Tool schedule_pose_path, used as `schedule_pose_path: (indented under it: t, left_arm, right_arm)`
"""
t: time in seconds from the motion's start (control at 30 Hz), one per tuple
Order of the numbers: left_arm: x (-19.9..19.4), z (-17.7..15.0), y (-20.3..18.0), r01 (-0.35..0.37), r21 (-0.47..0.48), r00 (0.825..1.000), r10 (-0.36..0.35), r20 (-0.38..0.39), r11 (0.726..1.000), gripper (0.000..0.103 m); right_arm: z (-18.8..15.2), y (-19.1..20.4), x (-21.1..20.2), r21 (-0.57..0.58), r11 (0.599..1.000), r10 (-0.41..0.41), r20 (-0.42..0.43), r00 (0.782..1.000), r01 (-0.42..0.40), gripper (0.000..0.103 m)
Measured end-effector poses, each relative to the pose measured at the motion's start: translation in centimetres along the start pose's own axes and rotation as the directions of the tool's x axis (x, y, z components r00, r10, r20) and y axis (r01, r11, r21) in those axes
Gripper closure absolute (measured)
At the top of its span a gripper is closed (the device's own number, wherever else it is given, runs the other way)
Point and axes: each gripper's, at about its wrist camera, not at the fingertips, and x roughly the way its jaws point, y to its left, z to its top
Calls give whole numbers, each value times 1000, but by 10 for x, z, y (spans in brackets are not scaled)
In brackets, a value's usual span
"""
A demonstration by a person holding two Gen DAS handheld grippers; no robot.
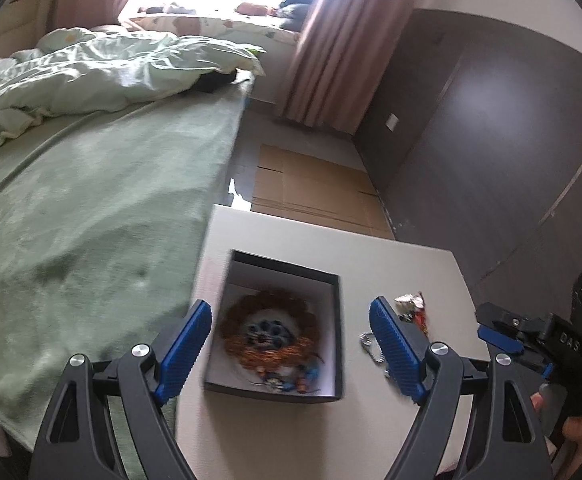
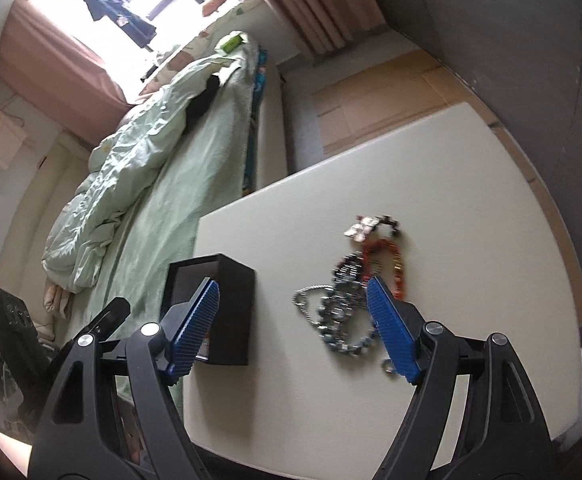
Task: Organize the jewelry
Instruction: 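Grasp the grey bead chain with the left gripper while the right grasps the red string bracelet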
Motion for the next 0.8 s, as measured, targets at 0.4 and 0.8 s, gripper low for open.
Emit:
schedule_pose_path:
  t: [0.4,0.8]
  left_arm:
    - [36,-11,-63,126,97,989,-117,-95,987,42]
    - [91,-32,-97,166,176,969,-127,-214,970,60]
  right_arm:
    - [5,-45,-4,71,996,-47,-53,997,51,37]
    - [8,-71,14,101,993,-57,-100,993,68,50]
